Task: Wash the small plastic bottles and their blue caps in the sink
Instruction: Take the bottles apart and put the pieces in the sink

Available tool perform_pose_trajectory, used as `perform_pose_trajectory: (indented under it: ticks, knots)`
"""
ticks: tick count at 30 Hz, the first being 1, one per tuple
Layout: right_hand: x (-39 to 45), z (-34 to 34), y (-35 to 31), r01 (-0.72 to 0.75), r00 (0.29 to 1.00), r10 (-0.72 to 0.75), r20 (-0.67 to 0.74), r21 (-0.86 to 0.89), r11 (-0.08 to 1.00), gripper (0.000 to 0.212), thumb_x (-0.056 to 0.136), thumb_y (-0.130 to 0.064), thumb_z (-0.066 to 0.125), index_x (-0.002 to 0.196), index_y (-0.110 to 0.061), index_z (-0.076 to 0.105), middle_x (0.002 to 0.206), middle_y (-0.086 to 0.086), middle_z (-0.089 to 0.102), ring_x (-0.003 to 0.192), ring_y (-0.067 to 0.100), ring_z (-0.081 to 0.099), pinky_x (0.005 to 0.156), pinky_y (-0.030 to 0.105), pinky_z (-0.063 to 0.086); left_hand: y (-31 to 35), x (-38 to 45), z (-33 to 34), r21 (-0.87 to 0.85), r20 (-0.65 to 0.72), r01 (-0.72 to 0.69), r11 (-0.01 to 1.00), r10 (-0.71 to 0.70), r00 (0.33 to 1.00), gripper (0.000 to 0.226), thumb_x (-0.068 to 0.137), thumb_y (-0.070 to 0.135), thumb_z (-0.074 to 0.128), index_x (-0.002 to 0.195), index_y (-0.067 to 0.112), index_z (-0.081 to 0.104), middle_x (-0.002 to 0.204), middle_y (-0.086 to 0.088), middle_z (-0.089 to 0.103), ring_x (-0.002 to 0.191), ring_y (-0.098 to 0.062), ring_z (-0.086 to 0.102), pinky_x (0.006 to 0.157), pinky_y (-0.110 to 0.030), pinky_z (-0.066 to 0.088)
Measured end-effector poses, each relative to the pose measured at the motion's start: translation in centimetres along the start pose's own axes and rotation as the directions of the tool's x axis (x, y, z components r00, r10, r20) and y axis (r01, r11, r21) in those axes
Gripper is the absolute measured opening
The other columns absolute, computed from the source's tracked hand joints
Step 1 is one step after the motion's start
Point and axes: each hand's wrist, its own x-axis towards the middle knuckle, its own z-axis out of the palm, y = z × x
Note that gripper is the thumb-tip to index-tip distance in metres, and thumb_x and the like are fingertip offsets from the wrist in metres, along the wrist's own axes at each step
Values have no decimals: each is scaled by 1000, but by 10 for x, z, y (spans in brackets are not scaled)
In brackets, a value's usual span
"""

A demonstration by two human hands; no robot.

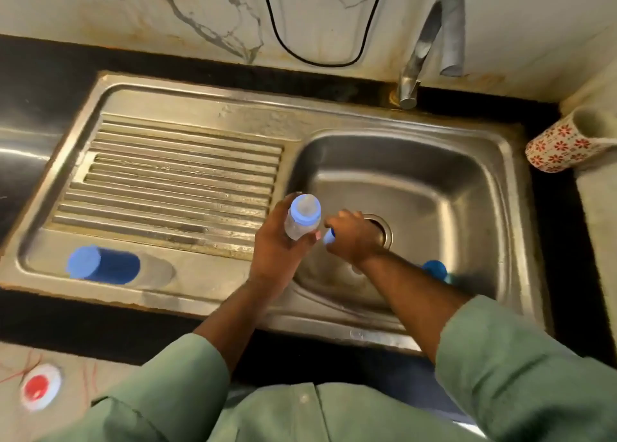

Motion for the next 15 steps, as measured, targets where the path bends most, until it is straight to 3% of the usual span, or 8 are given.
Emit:
perform_pose_trajectory:
  ticks: [3,9,12,15]
  knots:
    - [6,30,-5,91,990,-71,122,-165,982,32,90,-18,50,122,-21,55,119,10,53,107,36,57,85,42,47,-1,3,-3,19,-32,0,1000,0,999,63,75,10,85,128,26,56,113,13,65,101,14,57,88,-7,44]
    - [10,62,-13,103,987,-65,144,-274,956,27,98,-14,39,119,-10,56,111,13,50,105,36,56,77,40,43,-13,12,-15,57,1,2,998,-3,1000,66,76,17,85,134,25,54,124,10,65,116,-5,60,100,-38,51]
    - [14,65,-18,31,988,6,154,-241,970,32,99,-15,40,128,-13,52,124,13,47,106,36,55,82,43,48,-20,18,-26,71,20,0,997,-2,1000,64,77,17,84,134,23,55,124,11,65,117,-5,59,100,-40,51]
    - [19,60,-20,-41,972,77,222,-162,986,44,90,-20,61,131,-17,47,126,13,46,106,38,57,82,44,49,-26,23,-28,93,63,-13,996,7,998,64,77,20,84,133,26,54,123,14,64,115,-2,59,99,-37,52]
